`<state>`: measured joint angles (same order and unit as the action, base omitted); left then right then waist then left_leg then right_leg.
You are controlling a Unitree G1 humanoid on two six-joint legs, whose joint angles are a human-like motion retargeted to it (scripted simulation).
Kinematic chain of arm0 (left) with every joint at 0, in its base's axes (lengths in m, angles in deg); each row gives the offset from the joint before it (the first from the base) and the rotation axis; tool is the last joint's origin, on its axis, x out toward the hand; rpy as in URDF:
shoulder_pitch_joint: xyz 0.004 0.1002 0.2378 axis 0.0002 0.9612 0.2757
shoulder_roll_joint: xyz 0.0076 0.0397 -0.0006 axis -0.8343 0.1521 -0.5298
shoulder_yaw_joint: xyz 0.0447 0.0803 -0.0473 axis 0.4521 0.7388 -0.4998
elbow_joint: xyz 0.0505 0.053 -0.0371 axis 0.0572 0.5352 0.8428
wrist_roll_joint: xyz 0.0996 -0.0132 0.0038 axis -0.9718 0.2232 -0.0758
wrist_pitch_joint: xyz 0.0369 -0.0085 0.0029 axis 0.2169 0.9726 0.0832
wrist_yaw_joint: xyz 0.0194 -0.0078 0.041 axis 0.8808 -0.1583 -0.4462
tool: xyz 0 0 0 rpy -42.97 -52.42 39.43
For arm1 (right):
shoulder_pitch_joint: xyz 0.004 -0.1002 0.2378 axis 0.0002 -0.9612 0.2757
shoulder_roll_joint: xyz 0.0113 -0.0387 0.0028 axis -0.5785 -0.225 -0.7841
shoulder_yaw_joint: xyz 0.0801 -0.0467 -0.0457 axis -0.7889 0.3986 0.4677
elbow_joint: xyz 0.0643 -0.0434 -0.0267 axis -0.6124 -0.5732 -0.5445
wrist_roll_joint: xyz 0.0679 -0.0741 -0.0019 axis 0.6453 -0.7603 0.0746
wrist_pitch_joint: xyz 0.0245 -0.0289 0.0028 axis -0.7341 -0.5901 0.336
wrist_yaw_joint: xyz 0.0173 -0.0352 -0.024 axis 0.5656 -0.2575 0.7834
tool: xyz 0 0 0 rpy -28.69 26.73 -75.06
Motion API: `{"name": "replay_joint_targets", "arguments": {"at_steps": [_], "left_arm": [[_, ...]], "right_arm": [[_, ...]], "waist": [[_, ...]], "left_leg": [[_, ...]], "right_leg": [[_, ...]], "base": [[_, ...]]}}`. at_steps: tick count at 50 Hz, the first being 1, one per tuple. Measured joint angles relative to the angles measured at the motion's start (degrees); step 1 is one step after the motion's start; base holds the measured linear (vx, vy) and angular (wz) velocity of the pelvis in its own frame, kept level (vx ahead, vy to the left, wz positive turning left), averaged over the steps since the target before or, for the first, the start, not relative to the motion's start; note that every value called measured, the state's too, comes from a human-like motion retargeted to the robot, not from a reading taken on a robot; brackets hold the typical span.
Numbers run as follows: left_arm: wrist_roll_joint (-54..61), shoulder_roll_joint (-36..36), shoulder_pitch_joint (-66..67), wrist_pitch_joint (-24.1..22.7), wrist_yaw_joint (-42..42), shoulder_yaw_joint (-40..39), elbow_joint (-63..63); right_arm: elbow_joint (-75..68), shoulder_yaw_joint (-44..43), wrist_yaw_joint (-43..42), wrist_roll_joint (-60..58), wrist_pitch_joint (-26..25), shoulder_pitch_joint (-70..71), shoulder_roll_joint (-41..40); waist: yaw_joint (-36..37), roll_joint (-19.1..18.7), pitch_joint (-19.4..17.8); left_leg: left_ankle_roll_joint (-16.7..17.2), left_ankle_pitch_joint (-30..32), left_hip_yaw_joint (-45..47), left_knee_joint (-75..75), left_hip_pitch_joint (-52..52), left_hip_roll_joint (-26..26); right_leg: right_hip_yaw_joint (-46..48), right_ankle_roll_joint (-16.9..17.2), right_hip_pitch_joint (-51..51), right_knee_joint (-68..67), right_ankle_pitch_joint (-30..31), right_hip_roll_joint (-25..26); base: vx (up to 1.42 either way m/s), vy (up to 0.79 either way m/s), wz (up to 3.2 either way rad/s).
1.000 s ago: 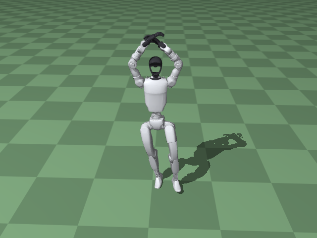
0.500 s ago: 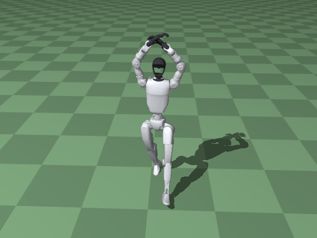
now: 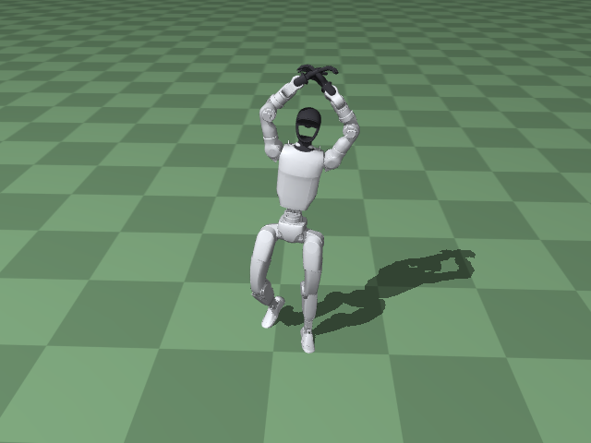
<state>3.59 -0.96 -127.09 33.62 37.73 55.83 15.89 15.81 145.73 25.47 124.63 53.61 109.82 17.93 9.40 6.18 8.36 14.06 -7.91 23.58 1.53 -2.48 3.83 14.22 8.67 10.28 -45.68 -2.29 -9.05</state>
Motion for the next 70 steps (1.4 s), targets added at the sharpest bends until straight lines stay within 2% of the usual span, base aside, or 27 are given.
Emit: {"name": "replay_joint_targets", "arguments": {"at_steps": [2,5,7,9,12,15,18,23,25,27,31,36,39,43,45,47,50,53,56,59,61,65,67,70], "left_arm": [[0.2,0.0,0.7,0.0,0.1,0.0,0.0],[0.0,0.3,1.0,-0.3,-0.4,0.0,0.4],[-0.8,0.5,1.0,-0.5,-0.8,0.0,0.6],[-2.1,0.9,0.8,-1.0,-0.8,0.0,0.9],[-4.4,1.4,0.4,-1.5,-0.5,0.0,1.3],[-5.9,2.0,0.0,-1.7,-0.2,0.0,1.6],[-6.1,2.6,-0.5,-1.7,-0.1,0.0,1.7],[-5.6,3.1,-1.0,-1.5,-0.3,0.0,2.3],[-5.4,3.2,-1.2,-1.5,-0.2,0.0,2.4],[-4.8,3.6,-0.7,-1.6,-0.9,0.0,2.7],[-5.0,3.4,-0.8,-1.8,-1.1,0.0,2.5],[-6.6,3.6,-1.1,-2.0,-0.3,0.0,2.5],[-6.3,4.1,-0.4,-1.3,0.0,0.0,2.7],[-4.5,5.0,1.3,0.1,-0.1,0.0,2.8],[-3.4,5.4,1.7,0.7,-0.7,0.0,2.6],[-2.6,5.7,1.4,1.1,-1.3,0.0,2.3],[-1.6,5.8,0.7,1.4,-1.9,0.0,1.9],[-1.3,5.5,0.2,1.8,-1.8,0.0,1.9],[-0.9,5.3,0.2,1.6,-1.9,0.0,2.1],[0.0,4.9,0.6,1.0,-2.4,0.0,2.1],[0.6,4.6,0.8,0.5,-2.5,0.0,2.0],[0.3,4.4,0.3,0.0,-1.3,0.0,2.2],[-0.3,4.4,-0.2,-0.2,-0.4,0.0,2.5],[-1.0,4.3,-0.8,-0.6,0.6,0.0,2.9]], "right_arm": [[0.0,0.0,0.3,0.6,-0.3,-0.7,0.2],[-0.1,0.0,0.4,2.1,-0.3,-1.5,0.2],[0.1,0.0,0.3,3.1,-0.2,-2.0,0.5],[-0.2,0.0,0.1,3.1,0.0,-1.9,0.4],[-0.1,0.0,0.2,3.0,0.1,-1.8,0.7],[-0.2,0.0,0.6,3.4,0.1,-1.5,1.2],[-0.4,0.0,1.0,4.2,0.0,-1.1,1.7],[-0.6,0.0,1.5,4.9,-0.2,-0.7,2.0],[-0.9,0.0,1.4,4.7,-0.2,-0.3,2.1],[-0.5,0.0,1.5,3.5,-0.5,-0.7,2.4],[-0.1,0.0,1.5,3.3,-0.9,-0.2,2.6],[0.0,0.0,2.4,5.8,-1.0,-0.3,3.0],[-0.1,0.0,2.9,8.1,-1.6,-1.6,3.5],[-0.5,0.0,3.4,11.0,-2.9,-3.6,4.3],[-0.5,0.0,3.8,12.6,-3.6,-3.9,4.7],[-0.5,-0.1,4.2,14.4,-4.1,-3.7,5.0],[-0.6,-0.1,4.9,17.0,-4.8,-3.3,5.1],[-0.9,-0.2,5.3,18.5,-5.2,-3.2,4.8],[-1.2,0.0,5.0,17.9,-4.7,-3.1,4.2],[-1.1,0.0,4.1,15.5,-3.4,-3.2,3.6],[-0.9,0.0,3.3,13.6,-2.4,-3.2,3.3],[-0.5,0.0,2.3,11.1,-0.1,-2.9,3.3],[-0.5,0.0,2.3,10.4,0.6,-2.5,3.2],[-0.6,0.0,2.4,9.2,1.2,-1.9,3.0]], "waist": [[-1.4,0.1,-0.8],[-3.5,0.9,-2.4],[-4.7,1.8,-3.6],[-5.0,2.6,-5.0],[-5.5,3.0,-7.2],[-5.9,2.0,-8.7],[-6.3,1.1,-9.1],[-7.7,1.1,-8.4],[-7.3,1.9,-7.4],[-10.4,1.2,-7.1],[-11.0,1.4,-5.2],[-9.6,1.2,-3.2],[-9.4,0.7,-1.4],[-9.8,0.9,0.4],[-9.9,1.3,0.8],[-9.8,1.6,1.0],[-8.8,1.7,1.2],[-6.9,1.9,1.6],[-4.5,2.4,1.9],[-2.1,3.4,2.0],[-0.6,3.6,1.6],[1.5,1.9,0.0],[2.0,0.6,-1.2],[1.3,-0.2,-2.7]], "left_leg": [[-0.4,-1.1,-1.9,-0.8,-0.9,-0.7],[-1.2,-2.6,-4.7,-1.7,-2.4,-2.6],[-0.9,-3.6,-6.3,-2.1,-3.8,-3.9],[0.7,-4.0,-6.9,-2.3,-4.9,-3.5],[0.9,-4.4,-8.3,-2.6,-6.5,-4.1],[0.9,-5.1,-9.8,-2.9,-8.4,-3.7],[0.9,-5.7,-10.5,-2.9,-9.7,-3.6],[0.9,-6.0,-10.5,-2.8,-10.9,-5.6],[0.9,-6.2,-9.7,-2.8,-10.9,-6.8],[0.9,-6.4,-13.2,-3.5,-11.5,-6.2],[0.9,-7.1,-15.0,-4.5,-12.2,-6.0],[0.9,-5.7,-16.3,-7.2,-13.2,-4.6],[0.9,-2.6,-17.5,-10.6,-13.2,-2.9],[0.8,4.7,-19.7,-20.6,-11.4,-0.6],[0.0,7.2,-20.2,-29.7,-8.2,0.2],[-2.4,6.7,-19.1,-40.3,-3.1,0.7],[-6.0,1.4,-16.3,-52.5,4.4,2.2],[-8.7,-5.4,-13.0,-56.4,10.5,3.6],[-8.9,-8.6,-10.8,-51.2,15.0,3.2],[-6.7,-6.5,-9.5,-37.2,16.9,1.5],[-4.8,-2.2,-9.2,-24.6,16.6,0.9],[-0.8,10.9,-11.6,-0.5,15.2,2.2],[0.9,15.3,-13.5,3.5,17.3,3.3],[0.9,17.6,-12.7,3.5,23.1,2.5]], "right_leg": [[2.2,0.5,0.8,7.4,-1.5,0.2],[2.3,3.4,1.8,21.5,-0.1,1.2],[0.9,6.1,2.3,31.3,3.3,2.0],[-0.7,6.3,3.7,40.2,8.6,4.8],[-3.0,6.3,6.8,49.1,17.1,8.0],[-4.4,6.3,11.0,50.7,19.7,10.4],[-3.3,6.3,14.5,50.7,18.6,10.8],[5.0,6.3,16.9,50.7,19.3,8.1],[7.1,6.3,17.3,50.7,19.6,7.3],[10.8,6.3,14.3,50.7,18.1,6.0],[7.3,6.3,9.7,50.7,16.2,8.3],[4.4,6.3,6.9,50.7,18.0,11.9],[3.6,6.3,4.4,50.7,16.9,12.7],[1.2,6.3,-1.3,50.0,12.5,12.9],[0.2,6.3,-3.4,48.0,9.6,12.4],[-0.8,6.3,-4.5,46.1,7.3,11.6],[-2.5,6.3,-5.9,44.2,4.9,11.3],[-4.7,6.3,-7.2,43.2,3.4,11.3],[-7.5,6.3,-8.0,42.3,2.3,11.2],[-10.6,6.3,-8.7,41.0,1.1,10.9],[-12.4,6.3,-9.5,40.2,0.3,11.2],[-15.1,6.3,-12.4,39.3,-1.3,13.5],[-16.1,6.3,-14.4,39.1,-2.1,14.3],[-16.4,6.3,-16.5,38.9,-3.2,13.1]], "base": [[0.32,0.11,0.89],[0.31,0.09,0.88],[0.31,-0.06,0.71],[0.24,-0.29,0.41],[0.21,-0.25,0.45],[0.27,-0.15,0.43],[0.32,-0.01,0.26],[0.34,0.08,0.11],[0.40,0.06,0.07],[0.45,-0.01,1.12],[0.53,-0.11,0.52],[0.55,-0.22,0.15],[0.67,-0.15,0.00],[0.73,-0.15,0.00],[0.66,-0.11,-0.07],[0.55,-0.02,-0.12],[0.47,-0.04,-0.34],[0.40,-0.04,-0.63],[0.35,-0.04,-0.89],[0.32,-0.06,-0.99],[0.30,-0.04,-0.91],[0.30,0.04,-0.76],[0.29,0.20,-0.52],[0.27,0.31,-0.06]]}}
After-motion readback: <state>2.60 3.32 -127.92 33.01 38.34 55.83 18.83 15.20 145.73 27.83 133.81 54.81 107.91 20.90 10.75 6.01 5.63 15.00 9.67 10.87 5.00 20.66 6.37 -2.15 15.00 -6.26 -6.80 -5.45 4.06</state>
